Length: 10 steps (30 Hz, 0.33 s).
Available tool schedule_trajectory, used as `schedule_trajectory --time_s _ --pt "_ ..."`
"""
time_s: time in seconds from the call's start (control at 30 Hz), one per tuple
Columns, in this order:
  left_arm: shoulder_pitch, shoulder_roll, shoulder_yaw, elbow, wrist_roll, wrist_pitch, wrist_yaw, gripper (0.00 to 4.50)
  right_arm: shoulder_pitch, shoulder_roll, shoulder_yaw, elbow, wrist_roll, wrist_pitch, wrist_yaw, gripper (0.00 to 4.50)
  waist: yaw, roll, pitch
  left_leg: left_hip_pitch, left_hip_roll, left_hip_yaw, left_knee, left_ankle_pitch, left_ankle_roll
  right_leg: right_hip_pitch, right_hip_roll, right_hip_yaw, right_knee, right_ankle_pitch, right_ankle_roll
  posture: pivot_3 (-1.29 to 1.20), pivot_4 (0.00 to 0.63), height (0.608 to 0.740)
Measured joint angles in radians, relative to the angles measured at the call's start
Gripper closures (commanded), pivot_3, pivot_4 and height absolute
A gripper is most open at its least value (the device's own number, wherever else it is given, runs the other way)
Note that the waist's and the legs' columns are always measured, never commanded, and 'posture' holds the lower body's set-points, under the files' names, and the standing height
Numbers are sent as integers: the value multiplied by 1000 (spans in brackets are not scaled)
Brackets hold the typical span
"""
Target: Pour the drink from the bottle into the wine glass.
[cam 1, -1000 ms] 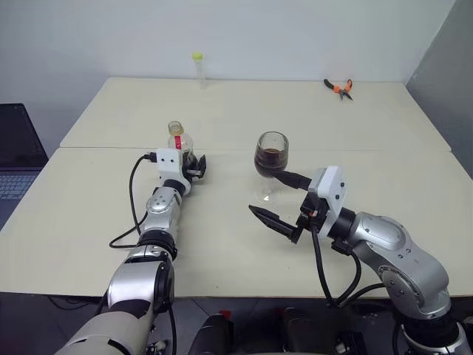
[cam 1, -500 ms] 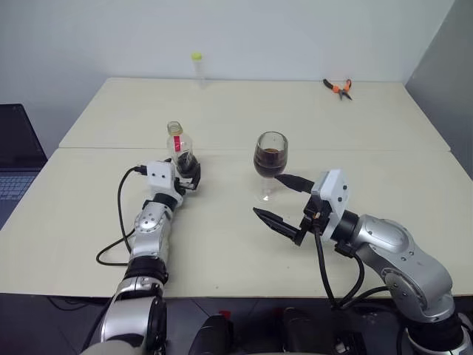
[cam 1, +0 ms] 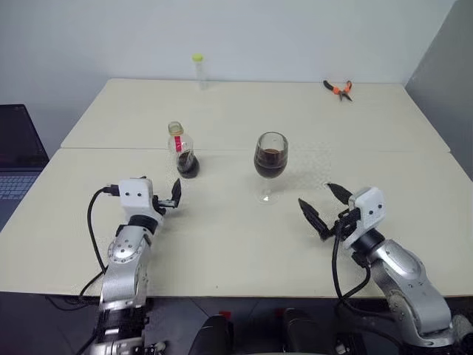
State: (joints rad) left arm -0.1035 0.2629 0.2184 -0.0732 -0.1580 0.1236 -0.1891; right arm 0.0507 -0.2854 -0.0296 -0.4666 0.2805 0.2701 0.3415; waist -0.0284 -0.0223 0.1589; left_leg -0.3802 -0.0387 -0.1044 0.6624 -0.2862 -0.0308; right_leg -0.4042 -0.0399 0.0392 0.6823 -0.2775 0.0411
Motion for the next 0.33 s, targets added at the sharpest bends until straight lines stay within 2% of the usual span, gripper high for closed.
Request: schedule_trajectory --time_s 0.17,0.33 --pt "52 -32 -19 -22 0 -5 2 22 -66 104 -67 196 -55 -135 -114 0 1 1 0 0 -1 1 0 0 0 0 1 0 0 0 0 0 150 740" --pt "54 -38 -17 -21 2 -23 8 22 -84 117 -105 311 -63 -194 -144 0 1 1 -1 0 -1 2 0 0 0 0 1 1 0 0 0 0 150 740"
